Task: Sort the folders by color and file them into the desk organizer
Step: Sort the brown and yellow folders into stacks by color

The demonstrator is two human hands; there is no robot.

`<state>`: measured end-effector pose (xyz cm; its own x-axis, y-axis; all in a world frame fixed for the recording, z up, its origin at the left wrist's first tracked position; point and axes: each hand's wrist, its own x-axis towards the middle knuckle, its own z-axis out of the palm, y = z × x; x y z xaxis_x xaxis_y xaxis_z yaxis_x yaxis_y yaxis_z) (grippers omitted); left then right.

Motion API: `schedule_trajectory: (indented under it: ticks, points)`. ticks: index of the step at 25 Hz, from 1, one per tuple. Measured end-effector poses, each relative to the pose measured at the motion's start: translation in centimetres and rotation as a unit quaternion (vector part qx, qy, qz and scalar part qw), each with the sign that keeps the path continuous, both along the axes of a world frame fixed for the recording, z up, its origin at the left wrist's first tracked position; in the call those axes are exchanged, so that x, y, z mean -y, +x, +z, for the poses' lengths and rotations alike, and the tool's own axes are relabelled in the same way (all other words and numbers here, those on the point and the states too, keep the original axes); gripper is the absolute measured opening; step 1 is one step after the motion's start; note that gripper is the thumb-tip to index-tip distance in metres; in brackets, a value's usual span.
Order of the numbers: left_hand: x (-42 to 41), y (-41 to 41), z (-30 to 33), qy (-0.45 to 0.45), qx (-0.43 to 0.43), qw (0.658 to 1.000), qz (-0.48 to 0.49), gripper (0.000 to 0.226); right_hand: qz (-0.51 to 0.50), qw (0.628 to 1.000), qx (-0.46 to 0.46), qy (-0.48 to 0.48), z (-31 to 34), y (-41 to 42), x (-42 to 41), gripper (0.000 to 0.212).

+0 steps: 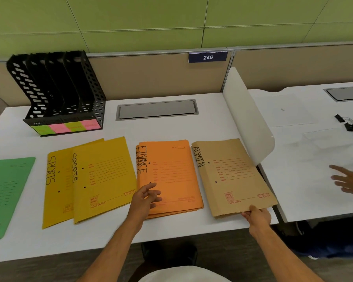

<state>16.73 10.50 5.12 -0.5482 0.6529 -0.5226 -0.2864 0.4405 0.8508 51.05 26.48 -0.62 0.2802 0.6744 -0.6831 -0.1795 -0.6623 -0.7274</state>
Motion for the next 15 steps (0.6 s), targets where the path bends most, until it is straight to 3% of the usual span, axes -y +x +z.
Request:
schedule_trajectory:
  ticks: [8, 12, 15]
  points:
    - [0.6, -0.2, 0.2, -0.006, -0.009, 1.0, -0.004, 0.028, -0.004, 0.999, 0.041, -0.023, -1.7, 0.4, -0.5, 0.037]
    - [1.3, -0.6, 0.6, -0.006, -0.011, 1.0, 0.001, 0.027, 0.037, 0.985, 0.162, -0.048, -2.6, -1.0, -0.1, 0.036]
    - [2.0, -1.2, 1.1, -0.002, -0.015, 1.0, 0.001, 0.026, 0.072, 0.952, 0.286, -0.078, -1.4, -2.8, 0.1, 0.05]
